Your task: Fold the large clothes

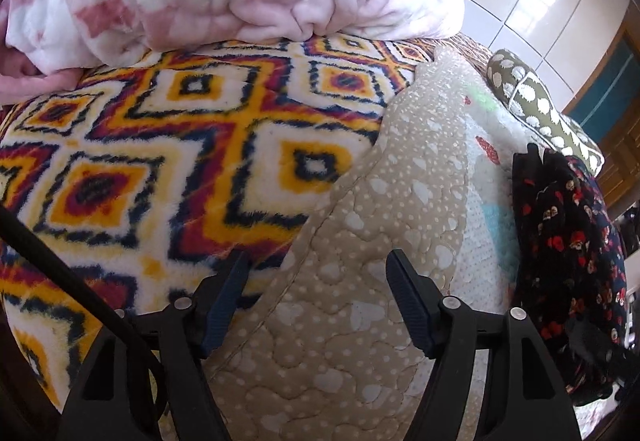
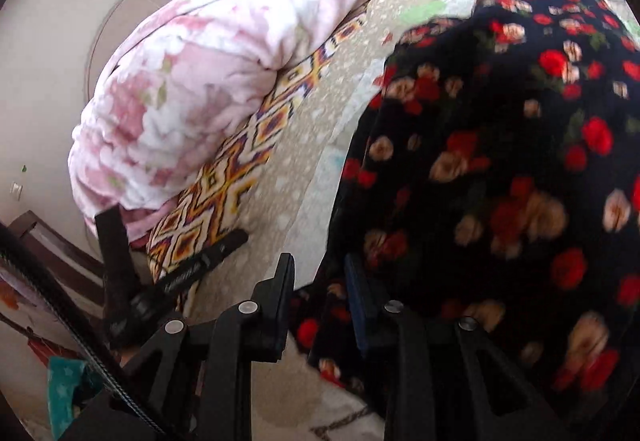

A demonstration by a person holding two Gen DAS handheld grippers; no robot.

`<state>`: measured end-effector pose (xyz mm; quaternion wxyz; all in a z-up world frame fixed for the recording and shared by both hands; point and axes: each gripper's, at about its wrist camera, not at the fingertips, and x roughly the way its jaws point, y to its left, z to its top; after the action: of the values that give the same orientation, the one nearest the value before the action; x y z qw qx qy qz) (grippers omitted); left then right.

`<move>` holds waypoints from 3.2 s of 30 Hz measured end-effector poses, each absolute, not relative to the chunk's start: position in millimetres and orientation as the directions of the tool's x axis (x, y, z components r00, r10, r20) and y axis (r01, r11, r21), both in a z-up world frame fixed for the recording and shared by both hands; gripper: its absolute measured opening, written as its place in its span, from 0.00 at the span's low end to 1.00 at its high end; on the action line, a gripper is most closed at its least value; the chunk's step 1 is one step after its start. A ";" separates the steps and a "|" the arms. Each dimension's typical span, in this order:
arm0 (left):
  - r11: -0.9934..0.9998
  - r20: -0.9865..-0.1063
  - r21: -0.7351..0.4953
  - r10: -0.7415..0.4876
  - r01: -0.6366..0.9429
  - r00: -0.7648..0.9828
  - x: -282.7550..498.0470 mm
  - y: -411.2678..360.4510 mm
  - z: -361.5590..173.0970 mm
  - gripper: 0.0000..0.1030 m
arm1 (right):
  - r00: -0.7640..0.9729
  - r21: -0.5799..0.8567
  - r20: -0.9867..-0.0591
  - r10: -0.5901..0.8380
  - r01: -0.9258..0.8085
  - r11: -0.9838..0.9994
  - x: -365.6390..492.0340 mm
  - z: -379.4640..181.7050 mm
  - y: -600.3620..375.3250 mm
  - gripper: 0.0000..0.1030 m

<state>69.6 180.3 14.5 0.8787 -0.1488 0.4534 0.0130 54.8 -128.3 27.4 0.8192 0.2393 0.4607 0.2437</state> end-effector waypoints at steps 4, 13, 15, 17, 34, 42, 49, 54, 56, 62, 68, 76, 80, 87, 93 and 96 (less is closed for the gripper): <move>0.964 -0.805 -0.219 -0.092 -0.149 0.586 70.3 174.6 12.7 0.73 | 0.479 0.599 -0.635 0.606 -0.191 0.778 38.0 29.3 -129.8 0.29; 0.972 -0.810 -0.191 -0.079 -0.135 0.580 71.6 168.4 10.6 0.79 | 0.578 0.574 -0.582 0.572 -0.207 0.793 23.8 70.1 -150.0 0.29; 0.974 -0.812 -0.185 -0.076 -0.132 0.578 71.8 166.9 10.2 0.81 | 0.568 0.580 -0.594 0.570 -0.188 0.792 24.1 61.9 -149.3 0.31; 0.975 -0.813 -0.178 -0.071 -0.131 0.579 72.9 166.1 9.5 0.82 | 0.532 0.569 -0.636 0.559 -0.166 0.805 21.0 42.1 -143.5 0.36; 0.990 -0.835 -0.092 -0.019 -0.105 0.550 85.5 149.3 1.4 1.00 | 0.618 0.602 -0.610 0.496 -0.046 0.797 -35.5 28.2 -227.2 0.37; 0.987 -0.836 -0.062 0.028 -0.145 0.549 87.4 144.7 3.3 1.00 | 0.609 0.481 -0.687 0.396 -0.026 0.876 -89.4 22.1 -217.1 0.46; 0.984 -0.691 0.009 0.134 -0.176 0.710 34.4 126.5 37.9 1.00 | 0.662 0.391 -0.714 0.227 0.108 0.914 -124.3 23.9 -247.1 0.58; 0.991 -0.601 -0.067 0.054 -0.118 0.797 -31.3 95.7 65.2 1.00 | 0.673 0.277 -0.733 0.100 0.161 0.947 -149.6 21.9 -258.2 0.60; 0.995 -0.583 -0.054 0.041 -0.089 0.811 -51.7 77.9 70.5 1.00 | 0.675 0.254 -0.735 0.070 0.178 0.951 -156.9 19.1 -260.7 0.60; 0.999 -0.623 0.010 -0.029 0.045 0.781 -100.8 24.3 51.3 1.00 | 0.681 0.263 -0.731 0.048 0.216 0.940 -172.1 14.1 -275.5 0.60; 0.990 -0.734 0.027 -0.073 0.136 0.676 -96.8 -4.7 9.1 1.00 | 0.676 0.222 -0.737 0.002 0.239 0.945 -179.9 14.1 -276.7 0.62; 0.984 -0.706 0.069 -0.067 0.162 0.705 -94.7 -7.9 -4.4 1.00 | 0.649 0.133 -0.760 -0.036 0.210 0.969 -170.0 7.6 -253.6 0.65; 0.983 -0.720 0.050 -0.086 0.175 0.689 -89.5 -3.3 -4.1 1.00 | 0.622 0.092 -0.781 -0.056 0.203 0.975 -166.3 0.4 -245.0 0.67; 0.981 -0.733 0.027 -0.112 0.194 0.671 -87.7 -1.5 -2.9 1.00 | 0.606 0.055 -0.792 -0.082 0.204 0.978 -165.5 -2.2 -239.2 0.72; 0.980 -0.735 0.023 -0.116 0.196 0.668 -87.0 -0.4 -2.7 1.00 | 0.599 0.068 -0.797 -0.076 0.214 0.974 -165.7 -4.3 -243.1 0.75; 0.980 -0.735 0.023 -0.116 0.196 0.668 -87.1 -1.1 -2.6 1.00 | 0.596 0.064 -0.799 -0.079 0.215 0.974 -165.4 -5.4 -243.8 0.76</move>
<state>-87.1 -1.1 -2.6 0.9118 0.0501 0.3984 -0.0854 -165.4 -243.8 -5.4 0.8901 0.0772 0.4416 -0.0826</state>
